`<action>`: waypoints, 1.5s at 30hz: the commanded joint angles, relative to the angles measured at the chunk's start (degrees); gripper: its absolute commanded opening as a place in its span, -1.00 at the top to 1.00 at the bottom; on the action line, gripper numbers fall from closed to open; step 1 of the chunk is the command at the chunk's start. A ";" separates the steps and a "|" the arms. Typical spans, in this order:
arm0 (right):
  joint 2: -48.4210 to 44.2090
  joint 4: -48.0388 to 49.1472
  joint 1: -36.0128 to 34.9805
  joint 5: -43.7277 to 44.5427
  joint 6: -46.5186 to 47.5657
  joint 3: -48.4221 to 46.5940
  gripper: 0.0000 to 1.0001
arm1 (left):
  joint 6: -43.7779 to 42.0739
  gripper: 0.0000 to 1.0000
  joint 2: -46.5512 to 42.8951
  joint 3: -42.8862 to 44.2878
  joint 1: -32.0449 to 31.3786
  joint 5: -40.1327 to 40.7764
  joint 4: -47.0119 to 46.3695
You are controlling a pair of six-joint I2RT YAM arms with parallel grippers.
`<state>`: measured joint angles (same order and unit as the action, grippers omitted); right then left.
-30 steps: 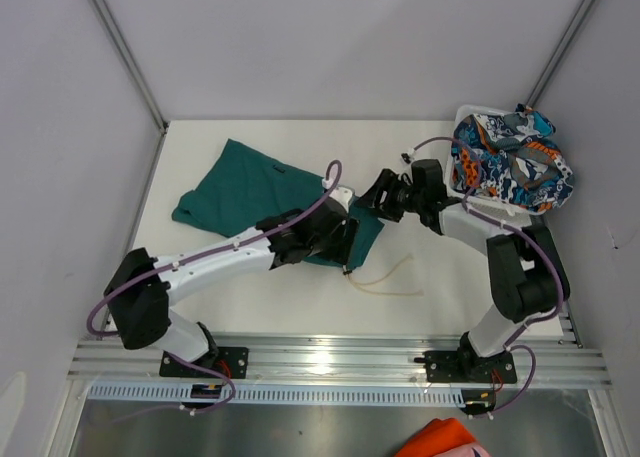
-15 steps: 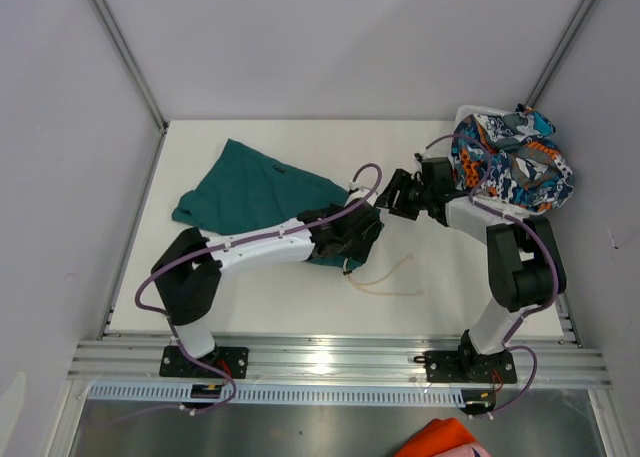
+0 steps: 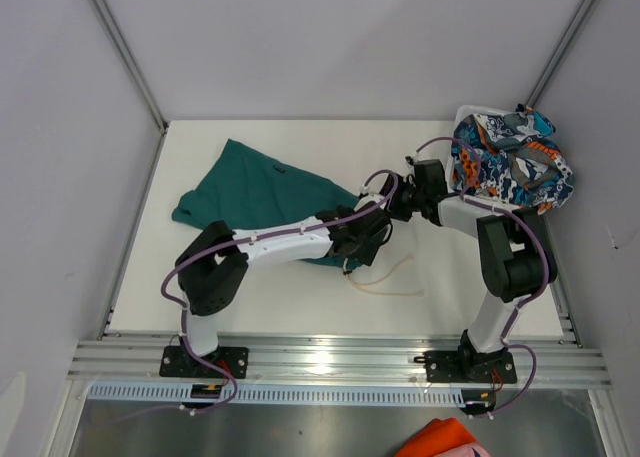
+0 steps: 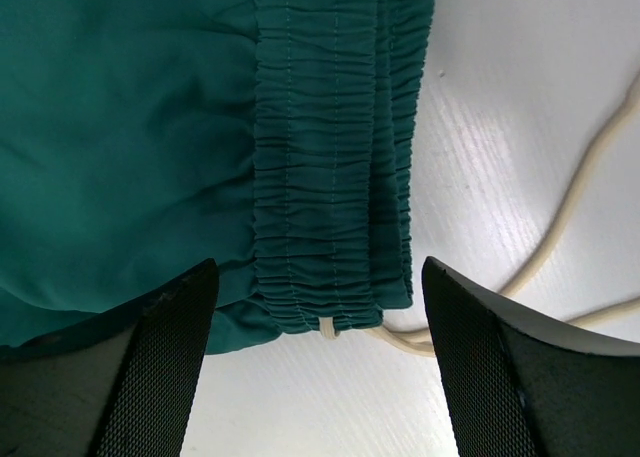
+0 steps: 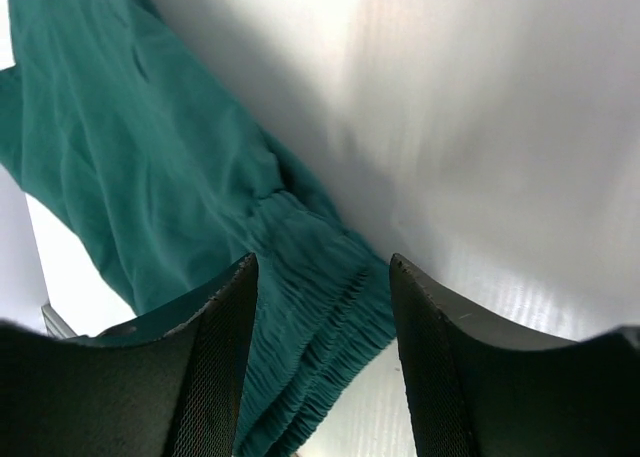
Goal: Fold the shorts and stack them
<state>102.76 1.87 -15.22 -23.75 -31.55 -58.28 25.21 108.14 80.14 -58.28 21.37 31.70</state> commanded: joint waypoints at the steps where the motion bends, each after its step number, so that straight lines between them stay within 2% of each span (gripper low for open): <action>1: -0.19 2.61 -0.77 -1.13 1.14 -2.28 -0.15 | -1.22 -0.69 1.20 3.18 -0.34 2.98 1.69; 5: 0.33 2.96 -0.95 -1.56 1.14 -2.28 -0.06 | -1.04 -0.70 1.81 3.53 -0.25 4.74 2.83; 9: 0.95 3.58 -1.39 -2.62 0.70 -2.19 0.15 | -1.22 -0.71 2.78 3.71 0.27 5.01 3.45; 11: 0.78 3.58 -1.48 -2.88 0.70 -1.92 0.27 | -1.22 -0.71 3.04 3.01 0.71 3.86 3.10; 20: 0.16 3.49 -1.83 -2.88 0.79 -1.66 0.43 | -1.04 -0.74 2.17 -1.21 4.49 -3.60 -0.15; 23: 0.25 3.84 -2.00 -3.23 0.70 -1.75 0.52 | -1.04 -0.68 2.08 -2.00 4.93 -5.54 -0.85; 27: 0.51 4.28 -2.18 -4.11 0.44 -1.66 0.62 | -0.96 -0.40 2.08 -3.58 5.46 -8.35 -2.34; 28: 0.51 4.37 -2.18 -4.29 0.26 -1.75 0.63 | -0.95 -0.21 1.99 -3.76 5.46 -8.53 -2.52; 29: 0.60 4.46 -2.27 -4.46 0.35 -1.75 0.63 | -0.95 -0.11 1.99 -3.76 5.46 -8.71 -2.70; 33: 0.51 4.46 -2.44 -4.73 0.17 -1.75 0.65 | -1.04 0.23 0.94 -4.29 5.46 -8.89 -2.96; 34: 0.51 4.46 -2.44 -4.73 0.26 -1.83 0.65 | -1.13 0.30 0.41 -4.55 5.46 -8.62 -2.88; 36: 0.51 4.46 -2.53 -4.99 0.17 -1.84 0.63 | -1.13 0.31 -0.29 -4.90 5.46 -8.36 -2.70; 38: 0.42 4.46 -2.62 -5.17 0.09 -1.75 0.44 | -1.13 0.26 -1.43 -5.17 5.46 -7.83 -2.35; 39: 0.34 4.55 -2.71 -5.08 0.09 -1.75 0.34 | -1.04 0.18 -1.70 -5.69 5.46 -7.57 -2.00; 40: 0.34 4.63 -2.79 -5.17 0.17 -1.66 0.15 | -0.96 0.01 -2.05 -5.61 5.46 -7.22 -1.82; 42: 0.51 4.81 -2.80 -5.17 0.35 -1.57 -0.03 | -0.87 -0.25 -2.84 -5.96 5.46 -6.95 -1.65; 45: 0.95 5.25 -3.06 -5.34 0.35 -1.75 -0.09 | -0.60 -0.33 -4.07 -6.57 5.46 -6.86 -1.56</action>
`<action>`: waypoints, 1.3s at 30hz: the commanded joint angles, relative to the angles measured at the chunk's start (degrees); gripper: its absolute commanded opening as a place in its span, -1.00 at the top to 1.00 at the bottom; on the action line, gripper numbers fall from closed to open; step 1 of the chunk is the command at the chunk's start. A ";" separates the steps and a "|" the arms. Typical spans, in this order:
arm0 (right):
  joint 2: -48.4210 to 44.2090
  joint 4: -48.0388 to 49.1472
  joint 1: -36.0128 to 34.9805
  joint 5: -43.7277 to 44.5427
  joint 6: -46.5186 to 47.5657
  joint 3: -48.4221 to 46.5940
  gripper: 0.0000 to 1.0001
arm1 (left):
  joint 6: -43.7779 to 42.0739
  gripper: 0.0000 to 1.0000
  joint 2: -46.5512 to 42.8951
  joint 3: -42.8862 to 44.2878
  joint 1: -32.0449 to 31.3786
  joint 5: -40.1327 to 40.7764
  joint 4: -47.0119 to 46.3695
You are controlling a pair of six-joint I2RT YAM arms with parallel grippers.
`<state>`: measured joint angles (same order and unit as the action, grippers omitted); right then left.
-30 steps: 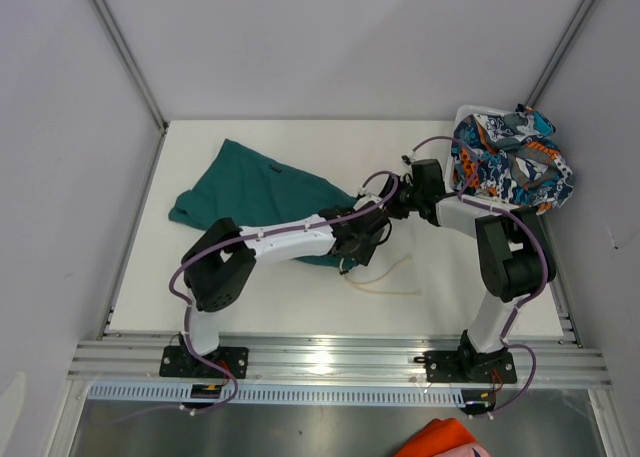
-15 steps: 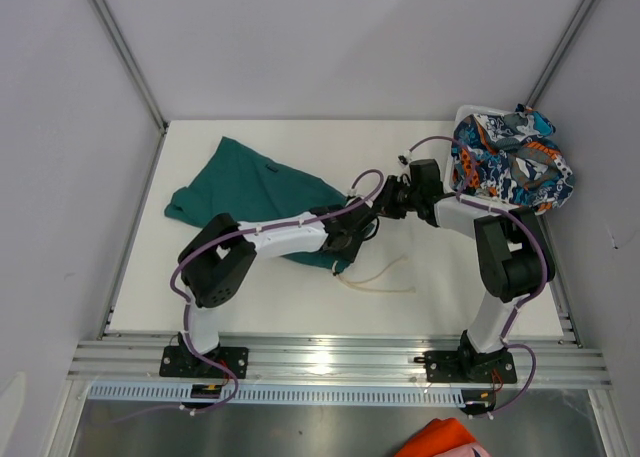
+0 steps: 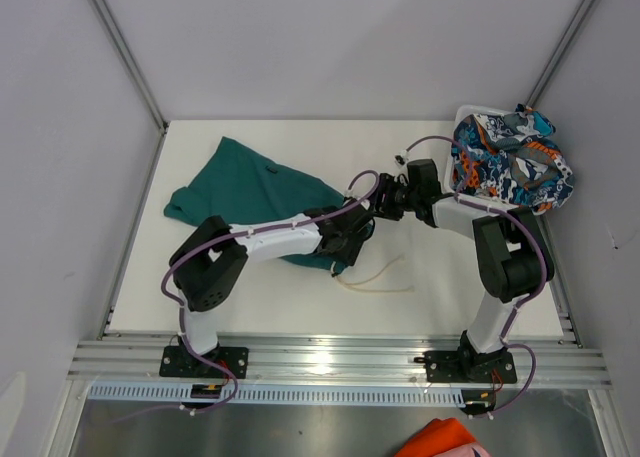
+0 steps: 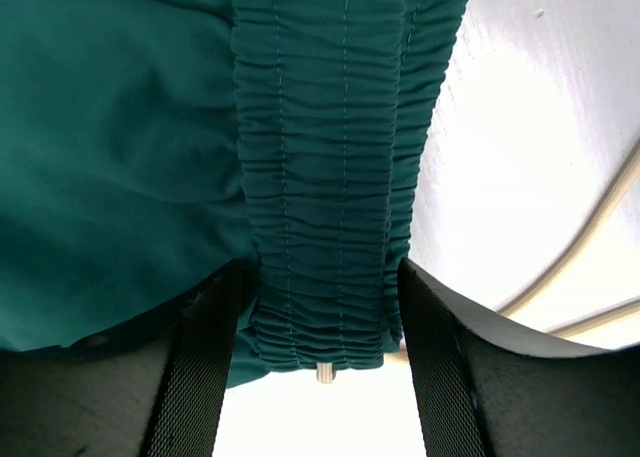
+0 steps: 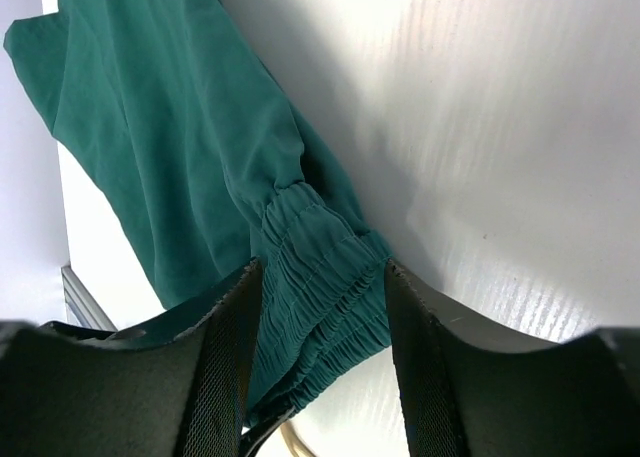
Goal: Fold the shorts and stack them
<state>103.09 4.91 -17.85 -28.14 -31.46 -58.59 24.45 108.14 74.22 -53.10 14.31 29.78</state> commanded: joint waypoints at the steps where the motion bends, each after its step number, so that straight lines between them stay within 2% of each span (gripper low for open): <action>1: 1.32 2.21 -0.70 -1.04 0.26 -1.62 -0.09 | 0.34 -0.33 -4.25 -0.91 0.28 0.37 0.37; 5: 3.52 2.56 -1.14 -1.91 0.00 -2.85 -0.01 | 0.34 -0.35 -5.92 -2.32 0.28 0.64 -0.07; 8: 4.31 3.53 -1.40 -2.44 -0.62 -2.94 0.25 | 0.43 -0.35 -6.97 -3.02 0.28 1.07 -0.25; 9: 4.31 3.70 -1.49 -2.62 -0.70 -3.11 0.40 | 0.43 -0.35 -7.85 -4.33 0.28 1.16 -0.86; 12: 4.14 3.79 -1.58 -3.06 -0.88 -3.29 0.61 | 0.51 -0.34 -9.34 -7.67 0.28 0.29 -3.06; 20: 4.14 3.44 -1.58 -4.55 -1.32 -4.08 0.90 | 1.48 -0.32 -11.19 -13.13 0.28 0.81 -6.22; 24: 3.09 3.53 -1.75 -6.31 -3.07 -3.99 1.00 | 1.31 -0.26 -11.81 -13.66 0.28 1.69 -7.28; 28: 1.42 1.60 -2.89 -6.93 -6.15 -3.29 1.00 | 1.48 -0.22 -12.69 -13.74 0.28 2.92 -7.37; 33: -2.10 4.67 -5.44 -6.05 -12.20 3.37 1.00 | 2.27 -0.19 -16.46 -16.38 0.28 4.50 -9.04; 39: -4.21 8.71 -8.25 -0.35 -18.28 10.58 1.00 | 2.89 -0.16 -17.17 -17.79 0.28 5.56 -9.21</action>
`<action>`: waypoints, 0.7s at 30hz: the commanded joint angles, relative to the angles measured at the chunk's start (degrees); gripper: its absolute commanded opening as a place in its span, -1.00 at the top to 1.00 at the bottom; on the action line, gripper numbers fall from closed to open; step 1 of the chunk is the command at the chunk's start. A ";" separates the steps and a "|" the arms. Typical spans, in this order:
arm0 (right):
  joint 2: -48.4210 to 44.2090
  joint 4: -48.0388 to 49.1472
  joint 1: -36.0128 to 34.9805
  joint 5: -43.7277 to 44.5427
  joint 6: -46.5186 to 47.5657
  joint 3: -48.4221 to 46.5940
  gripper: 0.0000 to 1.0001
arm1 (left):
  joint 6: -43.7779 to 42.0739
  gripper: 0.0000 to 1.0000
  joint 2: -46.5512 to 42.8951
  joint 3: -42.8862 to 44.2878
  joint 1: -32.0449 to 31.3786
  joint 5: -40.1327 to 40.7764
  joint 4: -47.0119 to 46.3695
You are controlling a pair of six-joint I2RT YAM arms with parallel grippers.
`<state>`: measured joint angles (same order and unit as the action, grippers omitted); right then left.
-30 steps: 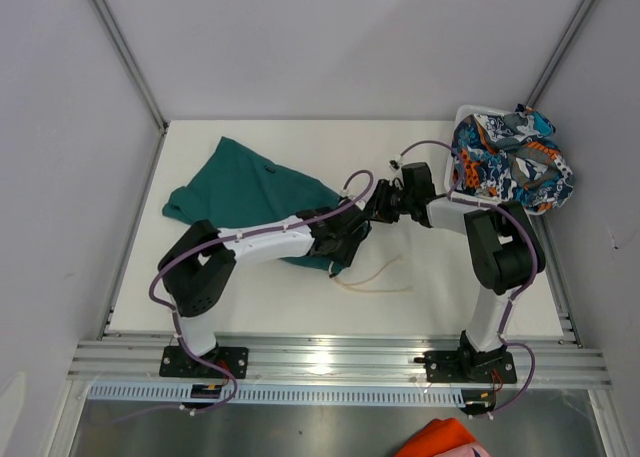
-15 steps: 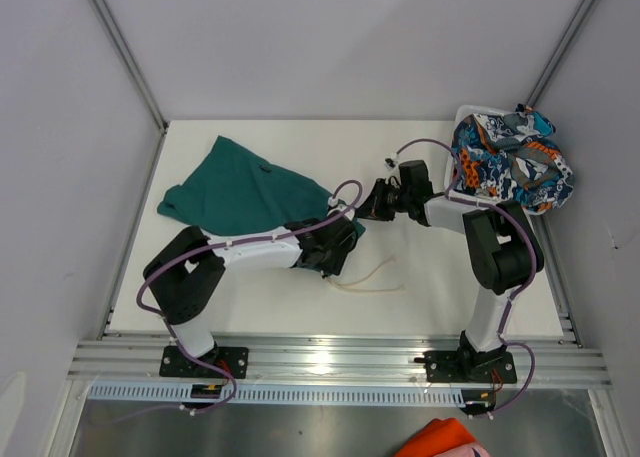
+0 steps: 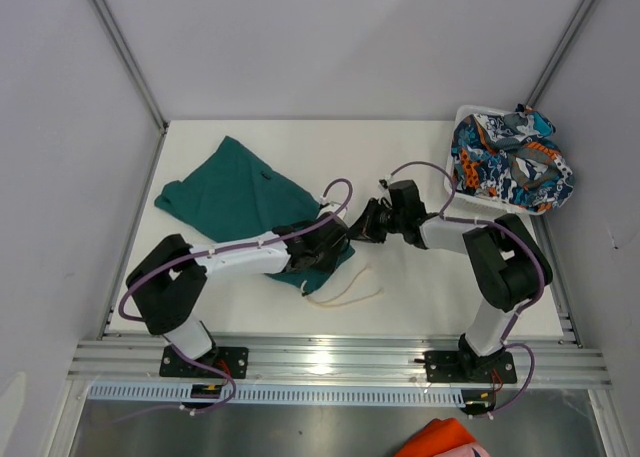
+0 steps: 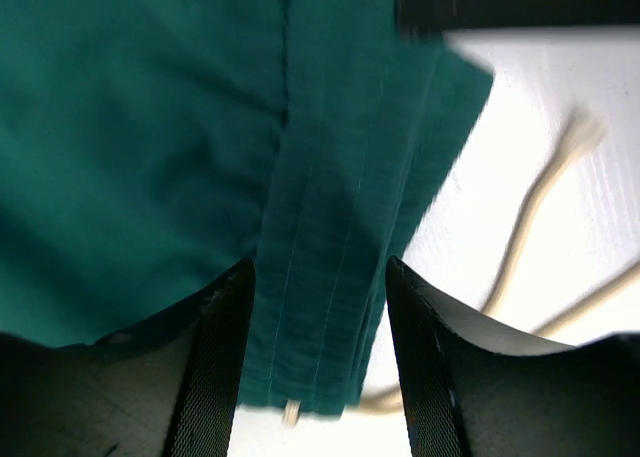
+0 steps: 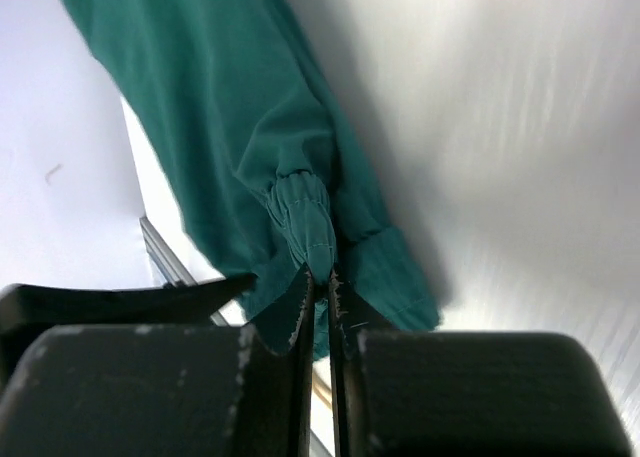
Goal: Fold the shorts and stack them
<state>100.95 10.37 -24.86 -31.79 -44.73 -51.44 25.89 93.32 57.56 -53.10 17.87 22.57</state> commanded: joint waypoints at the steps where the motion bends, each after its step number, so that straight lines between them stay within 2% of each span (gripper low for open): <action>1: -2.16 4.03 -1.59 3.92 -6.32 3.97 1.00 | 1.62 -0.15 -2.53 -1.48 0.28 2.00 -2.35; 10: -1.81 5.72 -5.81 9.82 -7.92 5.92 1.00 | 2.06 -0.16 -4.54 -1.67 0.19 0.07 -0.52; 16: 0.74 3.26 -4.94 10.26 -6.34 1.26 1.00 | 1.27 -0.23 -9.47 -1.13 -0.95 -0.82 2.91; 21: 3.90 0.27 -4.49 10.70 -4.75 -4.89 1.00 | 1.18 -0.23 -6.84 1.75 -2.62 2.78 5.19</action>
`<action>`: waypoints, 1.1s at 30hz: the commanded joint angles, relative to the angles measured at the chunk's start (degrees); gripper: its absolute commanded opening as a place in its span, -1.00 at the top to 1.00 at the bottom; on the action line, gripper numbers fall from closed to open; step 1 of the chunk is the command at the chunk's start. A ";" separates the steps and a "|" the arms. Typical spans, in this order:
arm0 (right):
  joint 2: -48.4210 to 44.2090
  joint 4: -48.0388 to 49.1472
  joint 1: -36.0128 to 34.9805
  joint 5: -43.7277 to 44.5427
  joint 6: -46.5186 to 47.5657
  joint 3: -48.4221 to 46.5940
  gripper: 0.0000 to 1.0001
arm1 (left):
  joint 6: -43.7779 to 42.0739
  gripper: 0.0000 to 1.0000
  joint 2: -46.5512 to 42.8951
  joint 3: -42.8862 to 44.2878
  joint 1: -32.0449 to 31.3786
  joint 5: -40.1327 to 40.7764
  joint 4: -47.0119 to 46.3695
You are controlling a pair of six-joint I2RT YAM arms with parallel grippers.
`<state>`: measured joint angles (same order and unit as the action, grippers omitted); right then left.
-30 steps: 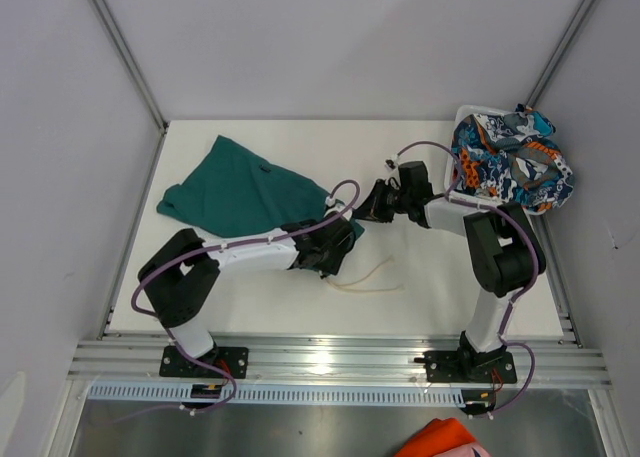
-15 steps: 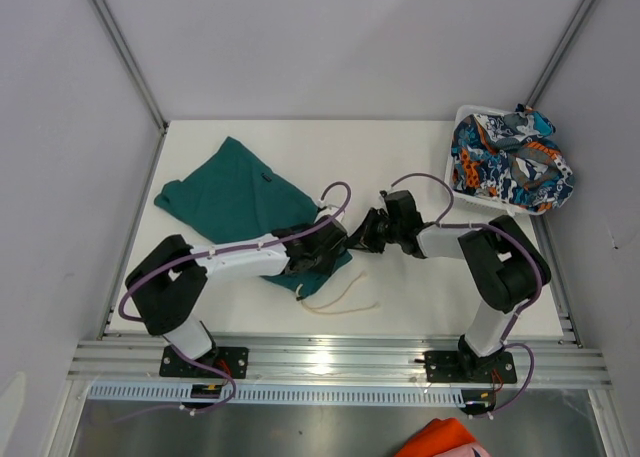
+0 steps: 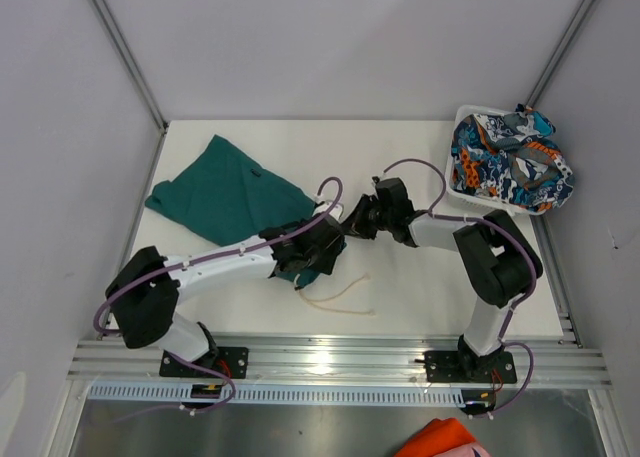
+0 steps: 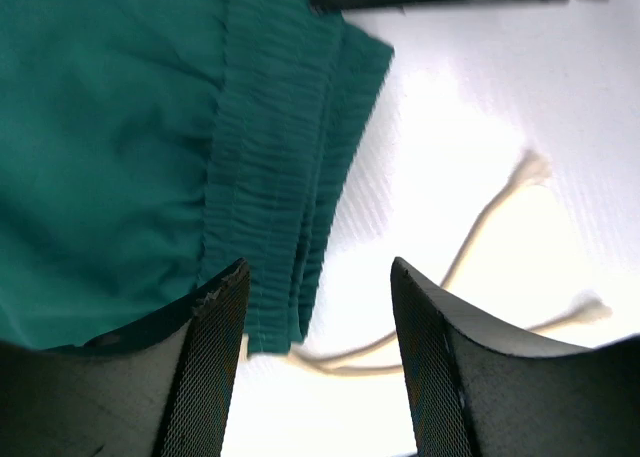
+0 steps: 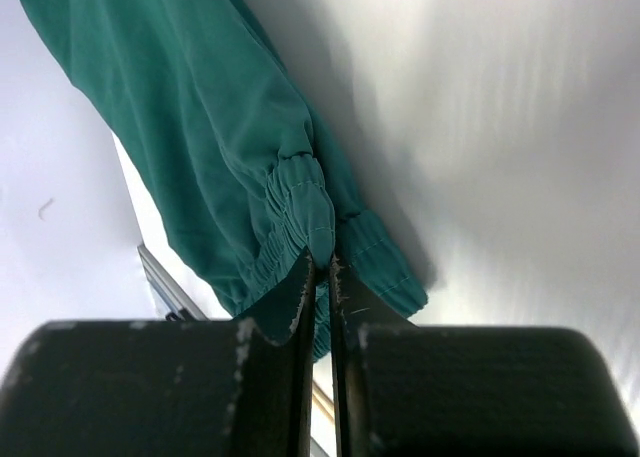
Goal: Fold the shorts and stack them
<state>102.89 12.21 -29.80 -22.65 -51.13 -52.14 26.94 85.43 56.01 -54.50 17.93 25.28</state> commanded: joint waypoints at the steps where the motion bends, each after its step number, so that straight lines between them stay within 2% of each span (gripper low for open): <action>1: 2.40 -1.92 0.62 1.39 2.00 -4.98 1.00 | -0.22 -0.22 1.84 3.84 -1.57 4.81 3.10; 6: 3.81 -3.33 0.71 1.12 2.79 -8.24 1.00 | -1.71 -0.23 6.32 6.13 -2.72 8.95 5.39; 18: 3.90 -2.54 1.15 0.15 3.06 -8.07 1.00 | -1.53 -0.22 12.74 10.87 -2.72 20.38 11.11; 27: 3.90 -2.36 1.76 -0.64 2.97 -8.07 1.00 | -2.94 -0.28 17.40 11.58 -2.72 18.46 10.50; 33: 3.90 -2.45 2.20 -0.90 3.15 -8.33 1.00 | -3.47 -0.30 17.06 10.36 -2.80 16.26 8.83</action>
<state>106.39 9.19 -28.16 -23.18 -49.10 -58.52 24.77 103.48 66.06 -57.04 35.00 35.64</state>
